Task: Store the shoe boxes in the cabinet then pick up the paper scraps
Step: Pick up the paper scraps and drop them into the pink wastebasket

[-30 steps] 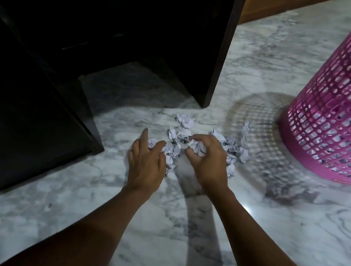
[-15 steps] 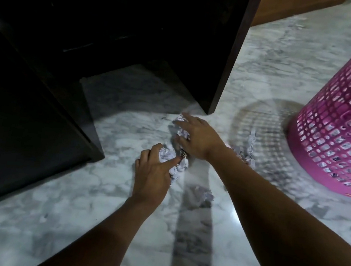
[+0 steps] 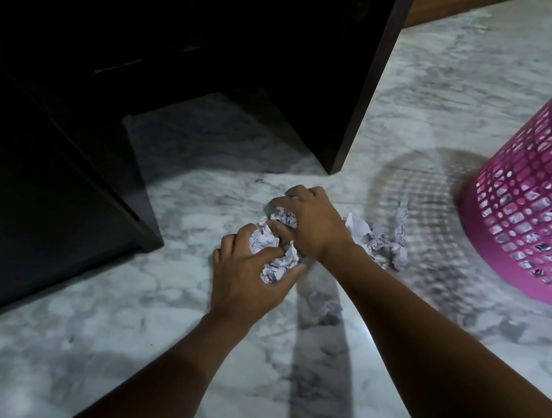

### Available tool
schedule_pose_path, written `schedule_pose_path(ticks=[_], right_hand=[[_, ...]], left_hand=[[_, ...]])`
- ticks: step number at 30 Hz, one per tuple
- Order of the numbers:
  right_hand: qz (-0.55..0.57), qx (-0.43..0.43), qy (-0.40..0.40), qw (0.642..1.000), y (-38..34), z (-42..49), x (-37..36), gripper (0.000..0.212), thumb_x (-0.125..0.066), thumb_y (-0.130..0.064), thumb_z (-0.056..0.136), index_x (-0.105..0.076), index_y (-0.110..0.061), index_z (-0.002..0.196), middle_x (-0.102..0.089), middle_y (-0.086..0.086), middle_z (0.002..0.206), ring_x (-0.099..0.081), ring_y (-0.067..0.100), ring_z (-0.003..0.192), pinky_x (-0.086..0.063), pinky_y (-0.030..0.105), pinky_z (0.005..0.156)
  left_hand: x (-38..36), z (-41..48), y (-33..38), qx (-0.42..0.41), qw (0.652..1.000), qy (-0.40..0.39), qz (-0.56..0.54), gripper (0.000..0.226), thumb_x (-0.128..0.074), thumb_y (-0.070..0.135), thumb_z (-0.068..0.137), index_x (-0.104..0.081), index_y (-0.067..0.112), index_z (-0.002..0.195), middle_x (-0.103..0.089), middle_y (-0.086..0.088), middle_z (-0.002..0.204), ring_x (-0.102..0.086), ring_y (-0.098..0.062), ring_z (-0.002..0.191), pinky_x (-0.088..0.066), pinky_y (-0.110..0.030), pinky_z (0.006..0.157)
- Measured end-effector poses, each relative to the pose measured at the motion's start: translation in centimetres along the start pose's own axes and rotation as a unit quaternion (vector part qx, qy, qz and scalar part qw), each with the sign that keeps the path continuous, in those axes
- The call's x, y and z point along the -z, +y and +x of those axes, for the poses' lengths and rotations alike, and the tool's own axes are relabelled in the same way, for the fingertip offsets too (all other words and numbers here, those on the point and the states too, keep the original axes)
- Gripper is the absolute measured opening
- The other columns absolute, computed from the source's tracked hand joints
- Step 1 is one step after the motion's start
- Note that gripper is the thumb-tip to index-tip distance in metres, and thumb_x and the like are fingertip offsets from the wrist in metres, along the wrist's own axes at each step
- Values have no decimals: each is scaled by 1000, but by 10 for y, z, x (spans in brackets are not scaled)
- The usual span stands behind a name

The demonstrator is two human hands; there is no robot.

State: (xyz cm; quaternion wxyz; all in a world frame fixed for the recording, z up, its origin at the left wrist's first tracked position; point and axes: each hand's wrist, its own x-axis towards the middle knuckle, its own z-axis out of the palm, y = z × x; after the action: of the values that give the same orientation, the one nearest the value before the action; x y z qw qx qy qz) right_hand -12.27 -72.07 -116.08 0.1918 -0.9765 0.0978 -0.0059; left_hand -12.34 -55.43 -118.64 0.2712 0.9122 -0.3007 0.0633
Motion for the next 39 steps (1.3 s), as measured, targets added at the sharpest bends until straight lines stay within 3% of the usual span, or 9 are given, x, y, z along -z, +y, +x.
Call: schedule_pose_path(ticks=[5, 9, 16, 20, 22, 25, 32, 37, 39], right_hand=[[72, 22, 18, 997, -2, -2, -10, 20, -69, -24, 88, -74, -22, 108, -64, 4, 104, -58, 30, 95, -46, 39, 86], [102, -18, 20, 994, -6, -3, 1, 22, -75, -21, 84, -75, -19, 105, -65, 7, 104, -61, 27, 93, -43, 28, 75], [259, -89, 198, 941, 2, -26, 54, 19, -78, -13, 81, -77, -19, 99, -69, 3, 97, -64, 16, 81, -51, 25, 73], [187, -116, 205, 954, 31, -53, 65, 19, -75, -16, 83, -76, -19, 102, -69, 9, 99, -66, 22, 89, -52, 31, 80], [132, -136, 172, 967, 43, -65, 55, 21, -72, -16, 85, -76, -17, 106, -68, 13, 101, -65, 27, 93, -49, 30, 82], [65, -151, 129, 978, 51, -79, 30, 24, -67, -21, 86, -73, -21, 109, -67, 10, 102, -64, 32, 96, -47, 38, 90], [45, -79, 127, 988, 47, -95, 17, 36, -61, -30, 87, -65, -18, 120, -54, 10, 138, -50, 27, 122, -39, 43, 101], [-3, -18, 128, 992, 53, -94, 9, 41, -70, -34, 80, -67, -16, 116, -65, 10, 114, -61, 34, 100, -49, 42, 88], [-4, -38, 150, 988, 49, -94, 1, 33, -64, -35, 83, -69, -17, 111, -66, 11, 110, -61, 38, 92, -54, 45, 77]], left_hand=[[-8, 0, 4, 4, 1000, 15, 15, 29, -61, 52, 77, -72, 25, 81, -60, -2, 117, -53, -29, 96, -45, -40, 76], [-12, 0, 7, -19, 999, 26, 26, 17, -63, 36, 78, -69, 20, 79, -64, -2, 115, -53, -29, 91, -45, -38, 71], [-9, 2, 9, -27, 1000, -3, 8, 18, -52, 29, 71, -57, 18, 85, -63, 3, 105, -53, -29, 86, -46, -40, 69], [-7, 4, 12, -13, 1000, -7, -5, 40, -46, 31, 72, -58, 20, 108, -62, 3, 102, -54, -29, 88, -45, -40, 72], [-8, 7, 12, -32, 998, -19, 41, 61, -42, 33, 75, -54, 24, 133, -63, 1, 110, -55, -28, 89, -47, -39, 71], [-8, 13, 16, -52, 990, -57, 121, 63, -40, 32, 81, -45, 33, 144, -61, -5, 114, -55, -30, 87, -45, -40, 67], [-12, 26, 33, -2, 983, -120, 139, 43, -46, 32, 90, -60, 32, 131, -50, -6, 131, -49, -31, 105, -40, -41, 84], [-18, 21, 29, -29, 990, -86, 107, 34, -58, 24, 81, -67, 19, 113, -45, -8, 146, -54, -35, 99, -45, -45, 80], [-19, 19, 27, -49, 992, -69, 97, 34, -51, 27, 79, -68, 19, 107, -55, 0, 136, -55, -32, 92, -45, -41, 75]])
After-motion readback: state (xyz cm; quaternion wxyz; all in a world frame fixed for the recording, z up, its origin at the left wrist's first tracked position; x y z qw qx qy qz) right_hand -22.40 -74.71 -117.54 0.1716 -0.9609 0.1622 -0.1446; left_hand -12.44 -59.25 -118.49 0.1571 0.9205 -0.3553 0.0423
